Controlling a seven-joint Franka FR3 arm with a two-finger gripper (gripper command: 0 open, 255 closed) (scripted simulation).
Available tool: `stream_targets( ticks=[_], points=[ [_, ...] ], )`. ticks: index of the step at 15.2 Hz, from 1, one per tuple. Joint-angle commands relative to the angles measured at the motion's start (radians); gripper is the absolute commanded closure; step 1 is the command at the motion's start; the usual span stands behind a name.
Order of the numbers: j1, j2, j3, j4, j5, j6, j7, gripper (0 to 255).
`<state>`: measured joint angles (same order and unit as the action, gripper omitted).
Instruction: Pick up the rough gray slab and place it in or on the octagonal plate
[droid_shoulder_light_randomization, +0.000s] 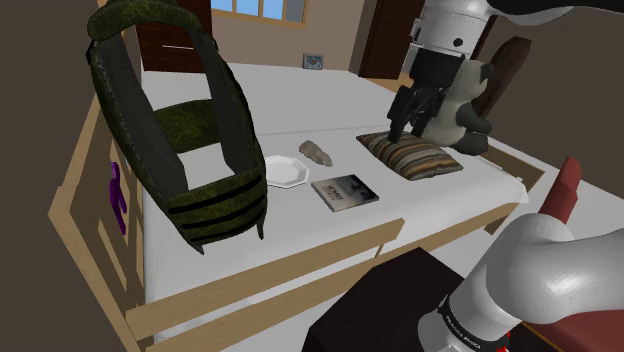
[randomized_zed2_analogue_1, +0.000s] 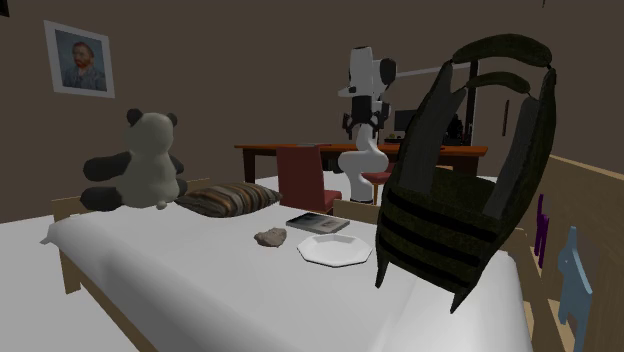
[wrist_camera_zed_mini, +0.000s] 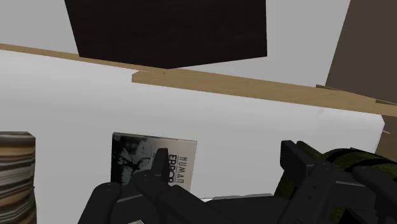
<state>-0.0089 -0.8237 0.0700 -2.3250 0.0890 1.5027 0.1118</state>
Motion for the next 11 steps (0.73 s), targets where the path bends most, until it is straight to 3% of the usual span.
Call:
stream_targets(
  ticks=[1,11],
  points=[
    [0.0,0.0,0.0,0.0,0.0,0.0,0.0,0],
    [-0.039,0.313,-0.043,0.039,-0.082,0.246,-0.087,0]
  ],
)
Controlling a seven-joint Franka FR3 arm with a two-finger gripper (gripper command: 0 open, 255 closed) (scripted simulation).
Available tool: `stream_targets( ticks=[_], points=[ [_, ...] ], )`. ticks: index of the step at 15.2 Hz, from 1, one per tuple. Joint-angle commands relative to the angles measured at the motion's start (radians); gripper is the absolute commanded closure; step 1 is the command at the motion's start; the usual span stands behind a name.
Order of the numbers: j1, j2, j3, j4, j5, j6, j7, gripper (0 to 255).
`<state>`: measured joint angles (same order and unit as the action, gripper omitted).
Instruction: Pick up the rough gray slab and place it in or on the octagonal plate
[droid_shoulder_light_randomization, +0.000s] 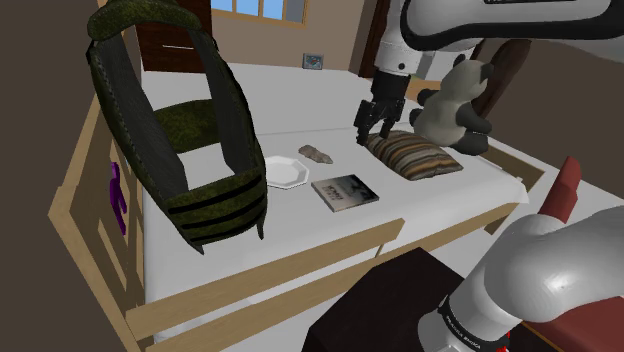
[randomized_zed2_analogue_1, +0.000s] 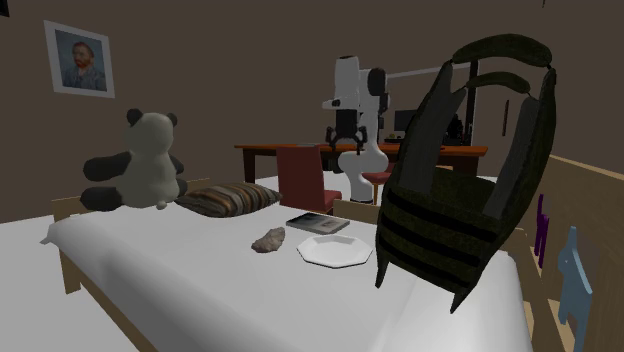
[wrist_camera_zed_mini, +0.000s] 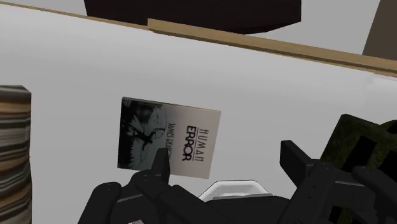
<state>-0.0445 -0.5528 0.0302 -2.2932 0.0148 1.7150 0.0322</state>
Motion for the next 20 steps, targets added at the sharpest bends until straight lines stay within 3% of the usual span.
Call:
stream_targets(
  ticks=[1,11,20],
  points=[
    [-0.008,0.077,-0.007,0.018,-0.015,0.055,-0.015,0],
    [-0.041,0.441,-0.041,0.2,-0.078,0.217,-0.071,0],
    [-0.066,0.785,-0.065,0.474,-0.118,0.271,-0.113,0]
  ],
)
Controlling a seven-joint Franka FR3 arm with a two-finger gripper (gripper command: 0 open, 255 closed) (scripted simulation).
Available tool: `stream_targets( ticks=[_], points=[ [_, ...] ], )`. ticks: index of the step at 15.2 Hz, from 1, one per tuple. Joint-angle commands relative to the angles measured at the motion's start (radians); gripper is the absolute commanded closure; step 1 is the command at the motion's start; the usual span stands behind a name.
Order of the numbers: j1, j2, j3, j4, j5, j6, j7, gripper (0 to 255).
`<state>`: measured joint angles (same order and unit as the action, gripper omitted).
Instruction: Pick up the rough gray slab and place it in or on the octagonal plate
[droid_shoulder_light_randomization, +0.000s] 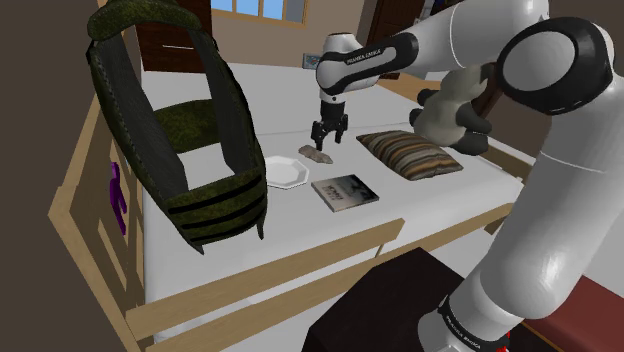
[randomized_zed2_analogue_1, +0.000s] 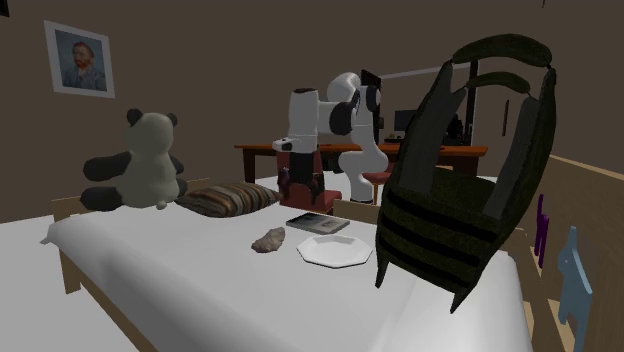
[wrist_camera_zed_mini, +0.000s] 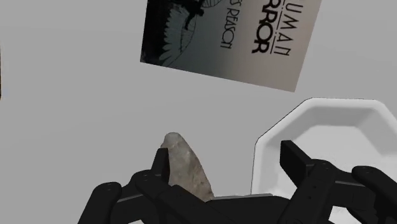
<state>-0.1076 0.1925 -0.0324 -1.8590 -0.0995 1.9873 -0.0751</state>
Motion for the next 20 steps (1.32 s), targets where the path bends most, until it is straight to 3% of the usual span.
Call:
stream_targets(
  ticks=[1,7,14,20],
  points=[
    [-0.006,0.079,-0.005,0.078,-0.007,-0.001,-0.01,0],
    [-0.022,0.326,-0.018,0.344,-0.022,-0.028,-0.04,0],
    [-0.028,0.354,-0.02,0.292,-0.024,0.052,-0.038,0],
    [-0.028,0.356,-0.02,0.288,-0.024,0.059,-0.037,0]
  ],
)
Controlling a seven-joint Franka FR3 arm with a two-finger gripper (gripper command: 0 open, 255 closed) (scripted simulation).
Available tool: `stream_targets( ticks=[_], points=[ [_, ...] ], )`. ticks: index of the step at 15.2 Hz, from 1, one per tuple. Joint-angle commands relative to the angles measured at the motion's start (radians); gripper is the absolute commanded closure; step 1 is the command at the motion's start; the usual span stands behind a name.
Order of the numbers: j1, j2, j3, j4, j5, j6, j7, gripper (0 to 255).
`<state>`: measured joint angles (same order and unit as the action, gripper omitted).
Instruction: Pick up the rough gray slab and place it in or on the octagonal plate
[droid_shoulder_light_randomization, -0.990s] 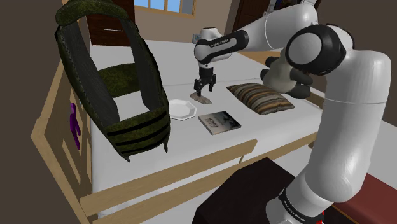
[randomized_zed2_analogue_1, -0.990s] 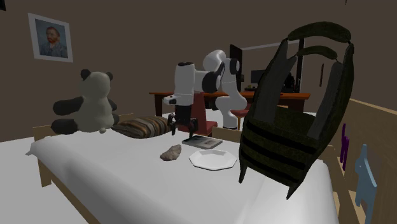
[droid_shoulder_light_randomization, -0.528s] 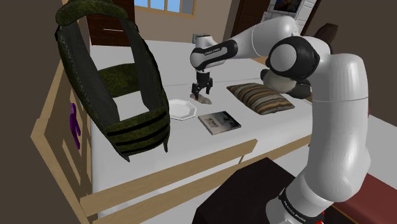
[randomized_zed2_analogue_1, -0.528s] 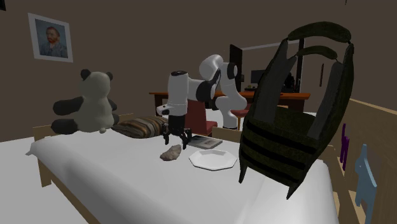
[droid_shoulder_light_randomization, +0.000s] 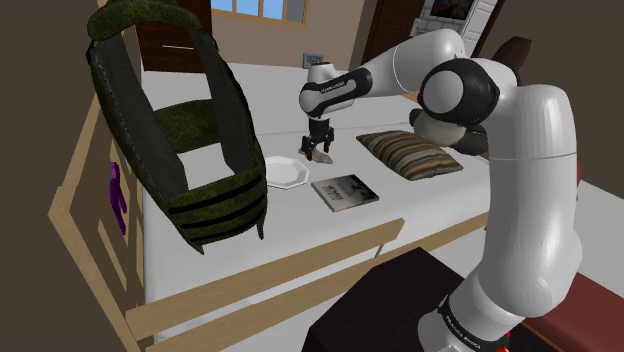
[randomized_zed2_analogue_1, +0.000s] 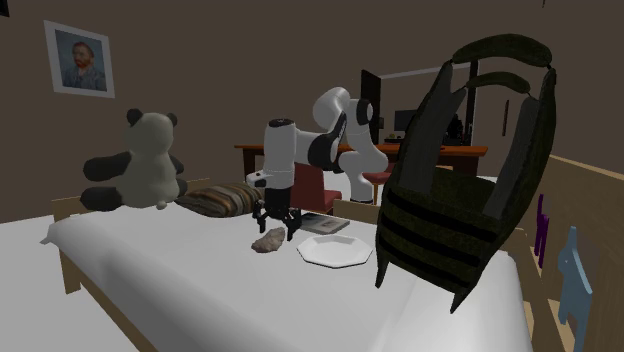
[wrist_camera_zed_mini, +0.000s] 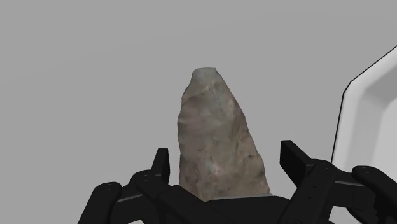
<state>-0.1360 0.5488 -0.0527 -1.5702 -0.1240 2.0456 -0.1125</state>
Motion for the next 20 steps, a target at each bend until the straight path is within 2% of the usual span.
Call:
stream_targets(
  ticks=[1,3,4,13,20],
  points=[
    [0.0,0.0,0.0,0.0,0.0,0.001,0.0,0],
    [0.0,0.0,0.0,0.0,0.0,0.0,0.0,0],
    [0.0,0.0,0.0,0.0,0.0,0.0,0.0,255],
    [0.0,0.0,0.0,0.0,0.0,0.001,0.0,255],
    [0.001,-0.038,0.0,0.037,0.002,-0.074,-0.009,255]
  ],
)
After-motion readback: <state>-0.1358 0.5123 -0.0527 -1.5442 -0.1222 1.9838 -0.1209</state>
